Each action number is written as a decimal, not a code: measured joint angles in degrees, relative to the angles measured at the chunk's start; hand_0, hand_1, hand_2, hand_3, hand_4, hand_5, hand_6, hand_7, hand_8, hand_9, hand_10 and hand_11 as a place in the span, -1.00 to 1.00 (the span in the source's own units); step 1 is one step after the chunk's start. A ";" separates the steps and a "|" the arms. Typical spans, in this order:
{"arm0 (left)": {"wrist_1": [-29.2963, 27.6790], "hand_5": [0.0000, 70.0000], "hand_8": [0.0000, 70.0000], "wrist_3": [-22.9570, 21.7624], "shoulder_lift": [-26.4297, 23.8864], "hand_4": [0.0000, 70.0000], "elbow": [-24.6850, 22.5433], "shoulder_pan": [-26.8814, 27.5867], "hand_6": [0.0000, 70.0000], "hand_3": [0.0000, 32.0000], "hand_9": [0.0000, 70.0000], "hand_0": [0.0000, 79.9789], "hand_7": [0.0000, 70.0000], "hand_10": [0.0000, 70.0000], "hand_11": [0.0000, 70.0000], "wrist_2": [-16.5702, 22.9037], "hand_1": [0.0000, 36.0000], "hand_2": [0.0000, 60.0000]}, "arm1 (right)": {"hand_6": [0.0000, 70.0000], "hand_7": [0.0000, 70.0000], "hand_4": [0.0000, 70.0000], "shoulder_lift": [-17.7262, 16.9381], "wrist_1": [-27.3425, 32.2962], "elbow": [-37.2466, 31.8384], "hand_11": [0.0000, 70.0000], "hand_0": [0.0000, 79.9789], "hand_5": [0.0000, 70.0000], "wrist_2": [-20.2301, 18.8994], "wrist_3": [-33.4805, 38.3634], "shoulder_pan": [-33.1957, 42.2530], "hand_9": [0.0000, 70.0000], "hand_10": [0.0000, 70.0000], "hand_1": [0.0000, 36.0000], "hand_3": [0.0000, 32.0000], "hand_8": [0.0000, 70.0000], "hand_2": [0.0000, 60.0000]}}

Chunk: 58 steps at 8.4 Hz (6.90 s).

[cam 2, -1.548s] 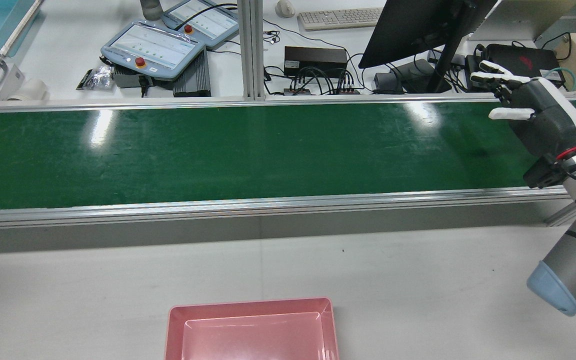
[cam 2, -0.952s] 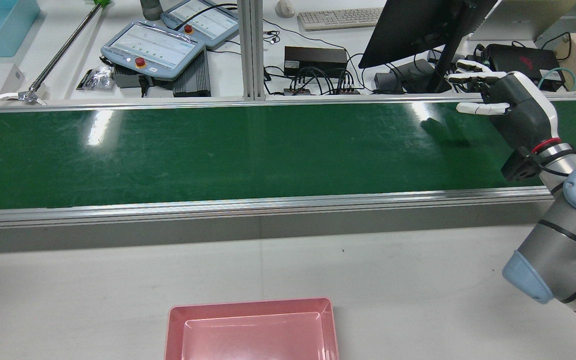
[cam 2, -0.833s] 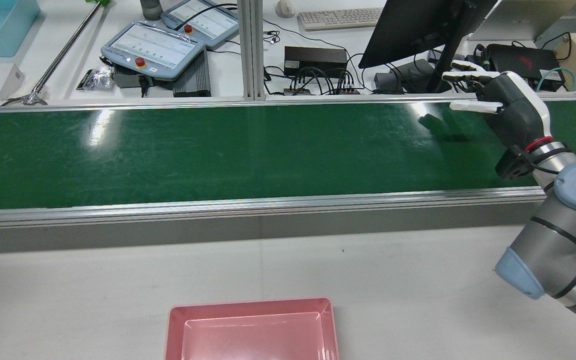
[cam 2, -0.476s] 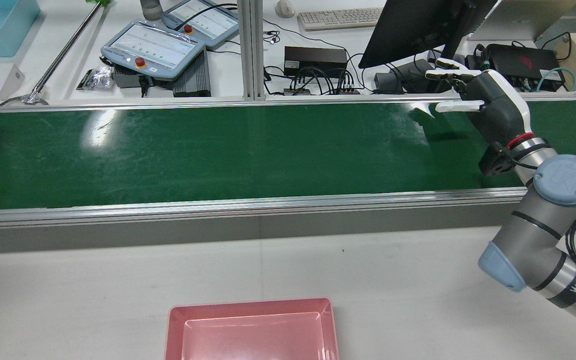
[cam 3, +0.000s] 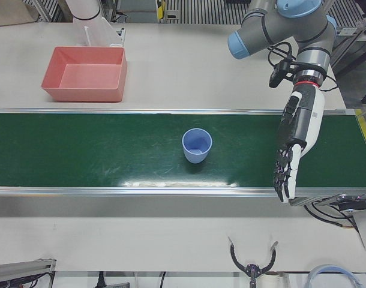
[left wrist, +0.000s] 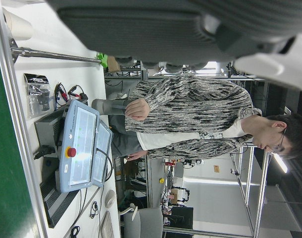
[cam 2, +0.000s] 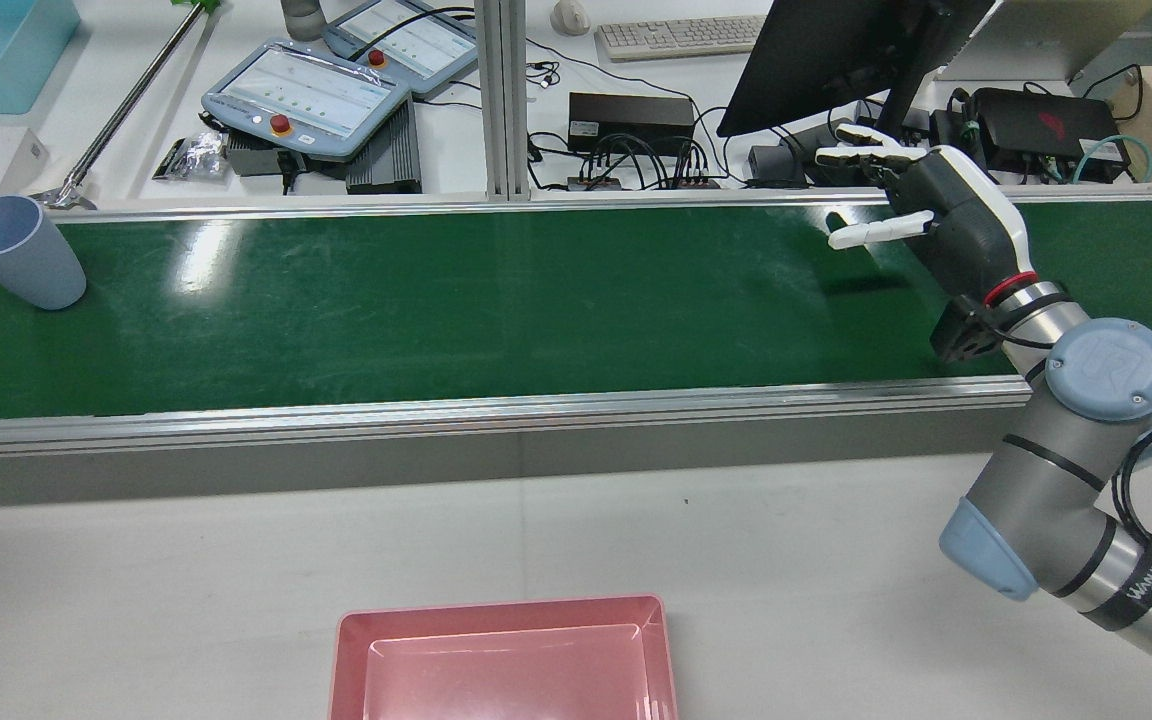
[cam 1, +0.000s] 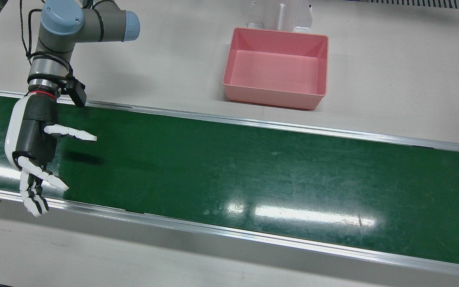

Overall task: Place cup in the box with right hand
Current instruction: 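Lower the open right hand to the conveyor belt edge, fingers facing the cup, then hold the right hand still as the blue cup rides toward it, then close the right hand fingers around the blue cup, then lift the cup off the belt and carry it over the pink box, then open the right hand to release the cup into the pink box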

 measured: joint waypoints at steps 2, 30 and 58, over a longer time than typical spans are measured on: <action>0.01 -1.00 -1.00 0.01 -0.01 -1.00 -0.06 0.00 -1.00 -1.00 -1.00 -1.00 -1.00 -1.00 -1.00 0.00 -1.00 -1.00 | -0.82 -0.40 -0.27 0.00 0.00 0.36 -0.83 0.49 -0.79 0.33 -1.15 -2.04 -0.46 -0.93 -0.01 -1.00 -0.70 -0.92; 0.10 -1.00 -1.00 0.01 -0.02 -1.00 -0.12 0.00 -1.00 -1.00 -1.00 -1.00 -1.00 -1.00 -1.00 0.00 -1.00 -1.00 | -0.81 -0.35 -0.30 -0.09 4.07 -1.84 -0.83 0.38 -0.81 2.14 -1.95 -3.41 -0.43 -0.92 0.09 -1.00 -0.69 -0.60; 0.04 -1.00 -1.00 0.01 -0.02 -1.00 -0.12 0.00 -1.00 -1.00 -1.00 -1.00 -1.00 -1.00 -1.00 0.00 -1.00 -1.00 | -0.91 -0.75 -0.53 -2.23 3.60 25.79 -0.99 0.42 -0.83 27.70 -35.73 -53.44 -0.66 -1.00 -0.30 -1.00 -0.80 -0.97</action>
